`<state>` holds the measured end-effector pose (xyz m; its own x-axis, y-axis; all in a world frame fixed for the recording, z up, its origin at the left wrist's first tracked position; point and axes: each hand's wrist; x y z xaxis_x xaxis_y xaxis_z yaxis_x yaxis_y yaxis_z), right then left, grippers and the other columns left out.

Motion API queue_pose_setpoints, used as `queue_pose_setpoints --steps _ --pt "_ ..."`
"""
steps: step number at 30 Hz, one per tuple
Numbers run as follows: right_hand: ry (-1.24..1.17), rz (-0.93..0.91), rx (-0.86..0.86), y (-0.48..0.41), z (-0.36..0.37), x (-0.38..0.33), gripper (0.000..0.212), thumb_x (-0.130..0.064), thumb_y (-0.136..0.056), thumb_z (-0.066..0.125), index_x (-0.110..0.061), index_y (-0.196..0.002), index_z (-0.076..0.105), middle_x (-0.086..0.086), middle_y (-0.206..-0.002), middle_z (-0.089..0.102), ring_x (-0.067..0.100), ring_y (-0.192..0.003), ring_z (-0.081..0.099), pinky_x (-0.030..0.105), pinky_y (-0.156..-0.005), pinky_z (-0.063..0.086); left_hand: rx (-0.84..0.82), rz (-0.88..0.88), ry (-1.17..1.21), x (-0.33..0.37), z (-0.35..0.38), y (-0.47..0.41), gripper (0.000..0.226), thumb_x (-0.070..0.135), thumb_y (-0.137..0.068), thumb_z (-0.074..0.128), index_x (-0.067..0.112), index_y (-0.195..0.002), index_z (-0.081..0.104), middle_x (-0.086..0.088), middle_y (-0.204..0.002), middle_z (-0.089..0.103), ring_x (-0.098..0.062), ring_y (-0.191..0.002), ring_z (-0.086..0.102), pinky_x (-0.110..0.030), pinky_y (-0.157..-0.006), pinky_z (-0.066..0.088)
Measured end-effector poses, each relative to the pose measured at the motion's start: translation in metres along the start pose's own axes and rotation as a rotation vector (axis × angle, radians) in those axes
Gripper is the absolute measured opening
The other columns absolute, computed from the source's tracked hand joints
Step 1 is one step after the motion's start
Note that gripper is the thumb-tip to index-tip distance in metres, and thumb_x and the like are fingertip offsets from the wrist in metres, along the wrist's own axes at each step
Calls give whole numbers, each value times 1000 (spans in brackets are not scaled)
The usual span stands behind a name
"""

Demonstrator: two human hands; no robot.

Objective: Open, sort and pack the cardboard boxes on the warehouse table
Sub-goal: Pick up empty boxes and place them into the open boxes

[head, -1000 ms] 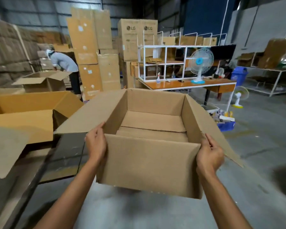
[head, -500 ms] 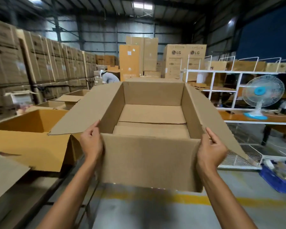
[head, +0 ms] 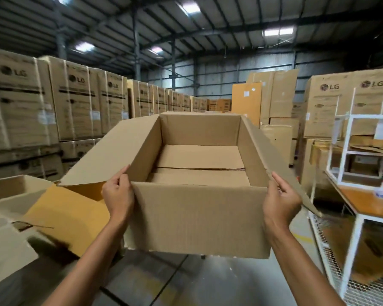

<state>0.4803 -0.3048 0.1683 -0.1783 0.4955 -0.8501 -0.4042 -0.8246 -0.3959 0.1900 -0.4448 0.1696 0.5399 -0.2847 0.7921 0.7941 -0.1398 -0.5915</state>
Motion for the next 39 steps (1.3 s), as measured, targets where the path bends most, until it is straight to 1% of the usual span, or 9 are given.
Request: queue_pose_setpoints --steps 5,10,14,20,24,28,32,35,39 --pt "-70 56 -138 -57 45 28 32 -9 -92 59 -12 -121 72 0 -104 73 9 -84 62 27 -78 49 114 51 -78 -2 31 -12 36 10 -98 44 4 -125 67 -7 -127 67 -11 -114 59 -7 -86 39" --pt "-133 97 -255 -82 98 59 30 -11 -93 60 -16 -120 73 -2 -99 74 6 -73 59 16 -68 46 230 64 -174 -12 40 -25 36 9 -99 43 5 -127 66 -3 -125 66 -13 -116 58 -15 -91 42" --pt "-180 134 -347 -86 151 85 28 -12 -94 63 -13 -121 72 -7 -108 70 -5 -87 59 16 -81 45 296 69 -224 -32 39 -46 37 5 -98 43 5 -128 66 -5 -128 65 -16 -120 58 -30 -103 43" --pt "-213 165 -482 -83 247 130 29 -13 -93 63 -15 -121 72 -11 -103 69 11 -97 64 34 -95 51 416 60 -289 -78 44 -88 36 7 -99 43 3 -125 67 -6 -128 66 -17 -118 58 -31 -101 46" --pt "-288 169 -557 -85 318 152 30 -8 -94 63 -8 -123 69 -2 -113 68 15 -104 62 2 -76 45 488 38 -323 -108 53 -126 36 10 -99 43 6 -125 68 -3 -129 66 -22 -117 60 -46 -100 50" --pt "-343 142 -661 -89 392 162 31 -8 -94 64 -7 -125 67 -1 -116 65 13 -108 59 22 -90 50 550 28 -360 -133 56 -166 37 14 -99 43 10 -127 67 -7 -125 68 -43 -110 60 -58 -93 49" --pt "-354 118 -677 -87 452 187 28 -11 -94 67 -8 -121 69 -4 -114 66 7 -106 60 15 -85 46 596 47 -388 -157 55 -199 36 14 -100 43 9 -124 69 1 -127 66 -27 -111 63 -43 -94 54" --pt "-333 128 -713 -83 488 207 25 -11 -94 66 -8 -119 71 -11 -107 66 -8 -91 57 22 -93 48 631 61 -435 -174 56 -211 35 13 -101 43 9 -123 70 6 -124 65 -18 -108 63 -31 -87 52" --pt "-288 157 -778 -75 529 240 24 -12 -95 65 -8 -118 72 -5 -108 69 5 -97 60 31 -95 50 625 -67 -464 -199 61 -225 35 13 -102 43 11 -127 67 0 -130 64 -12 -112 55 -32 -100 44"
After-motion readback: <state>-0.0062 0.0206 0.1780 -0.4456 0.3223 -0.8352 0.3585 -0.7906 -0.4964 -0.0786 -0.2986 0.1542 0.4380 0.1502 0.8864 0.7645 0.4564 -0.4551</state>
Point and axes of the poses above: each hand's wrist, its own y-axis away from the middle knuckle, its own z-axis out of the palm, x = y × z
